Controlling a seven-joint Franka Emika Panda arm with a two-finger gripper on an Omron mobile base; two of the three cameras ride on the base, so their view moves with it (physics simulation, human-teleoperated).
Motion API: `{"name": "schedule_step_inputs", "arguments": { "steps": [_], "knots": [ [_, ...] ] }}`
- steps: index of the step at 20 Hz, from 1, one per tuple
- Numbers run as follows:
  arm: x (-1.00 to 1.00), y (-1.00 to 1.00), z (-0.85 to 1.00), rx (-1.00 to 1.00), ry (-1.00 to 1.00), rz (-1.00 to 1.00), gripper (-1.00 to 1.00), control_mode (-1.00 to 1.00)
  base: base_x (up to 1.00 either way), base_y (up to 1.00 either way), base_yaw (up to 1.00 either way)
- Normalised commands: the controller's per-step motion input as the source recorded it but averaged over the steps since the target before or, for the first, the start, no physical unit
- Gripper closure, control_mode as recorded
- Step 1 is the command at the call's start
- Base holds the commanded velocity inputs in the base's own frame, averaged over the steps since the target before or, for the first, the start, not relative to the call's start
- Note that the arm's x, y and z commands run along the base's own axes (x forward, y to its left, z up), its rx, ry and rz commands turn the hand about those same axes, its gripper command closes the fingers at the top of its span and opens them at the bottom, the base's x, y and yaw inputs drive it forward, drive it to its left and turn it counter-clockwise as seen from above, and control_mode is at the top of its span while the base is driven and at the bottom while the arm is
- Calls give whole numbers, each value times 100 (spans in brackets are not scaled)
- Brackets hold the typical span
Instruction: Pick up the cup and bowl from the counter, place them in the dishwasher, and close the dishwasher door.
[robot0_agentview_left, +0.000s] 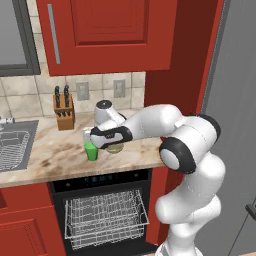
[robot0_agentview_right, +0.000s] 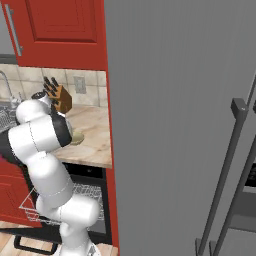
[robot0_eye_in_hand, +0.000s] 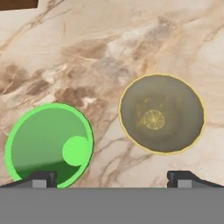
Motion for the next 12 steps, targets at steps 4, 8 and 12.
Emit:
{"name": "schedule_step_inputs", "arguments": {
  "steps": [4,8,12],
  "knots": [
    [32,16,-22,0,0,0,-100,-100,0,0,0],
    [29,15,-22,0,0,0,-100,-100,0,0,0],
    [27,14,-22,0,0,0,-100,-100,0,0,0]
  ]
}}
